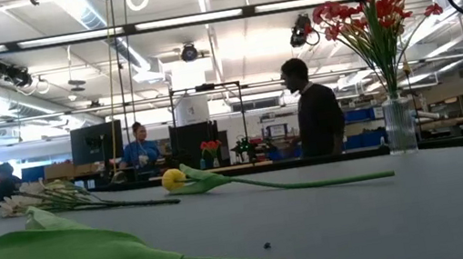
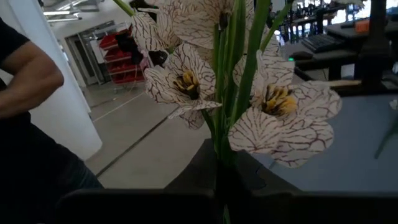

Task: Sort flowers into vase by color
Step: Put the right white flowers into the red vase

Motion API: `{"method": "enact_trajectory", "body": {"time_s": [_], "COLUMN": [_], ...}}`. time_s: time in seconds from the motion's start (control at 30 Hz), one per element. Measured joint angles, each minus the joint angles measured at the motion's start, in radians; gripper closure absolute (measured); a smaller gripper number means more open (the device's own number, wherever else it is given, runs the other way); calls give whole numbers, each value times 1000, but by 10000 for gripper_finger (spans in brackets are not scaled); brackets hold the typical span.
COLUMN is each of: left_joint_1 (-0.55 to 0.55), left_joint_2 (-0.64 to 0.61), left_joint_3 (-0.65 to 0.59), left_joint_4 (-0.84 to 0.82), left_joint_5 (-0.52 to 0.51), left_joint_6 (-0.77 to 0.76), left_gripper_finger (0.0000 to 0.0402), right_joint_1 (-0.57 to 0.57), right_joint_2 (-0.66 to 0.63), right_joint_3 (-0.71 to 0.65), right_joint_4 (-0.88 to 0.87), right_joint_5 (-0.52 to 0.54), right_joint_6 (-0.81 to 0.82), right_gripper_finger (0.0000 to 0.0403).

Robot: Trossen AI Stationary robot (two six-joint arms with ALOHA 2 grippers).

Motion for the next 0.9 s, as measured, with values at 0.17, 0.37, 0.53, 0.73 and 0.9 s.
{"method": "enact_trajectory", "body": {"time_s": [0.17,0.37,0.53,0.73,0.9], "left_joint_1": [0,0,0,0,0], "left_joint_2": [0,0,0,0,0], "left_joint_3": [0,0,0,0,0], "left_joint_4": [0,0,0,0,0], "left_joint_5": [0,0,0,0,0], "left_joint_6": [0,2,2,1,0], "left_gripper_finger": [225,225,225,225,225], "right_joint_1": [0,0,0,0,0], "right_joint_2": [0,0,0,0,-8], "right_joint_3": [-40,-41,-41,14,83], "right_joint_4": [-2,9,73,70,-37], "right_joint_5": [-1,-13,-47,-97,-113], "right_joint_6": [103,127,159,185,278], "right_gripper_finger": [361,304,255,235,233]}}
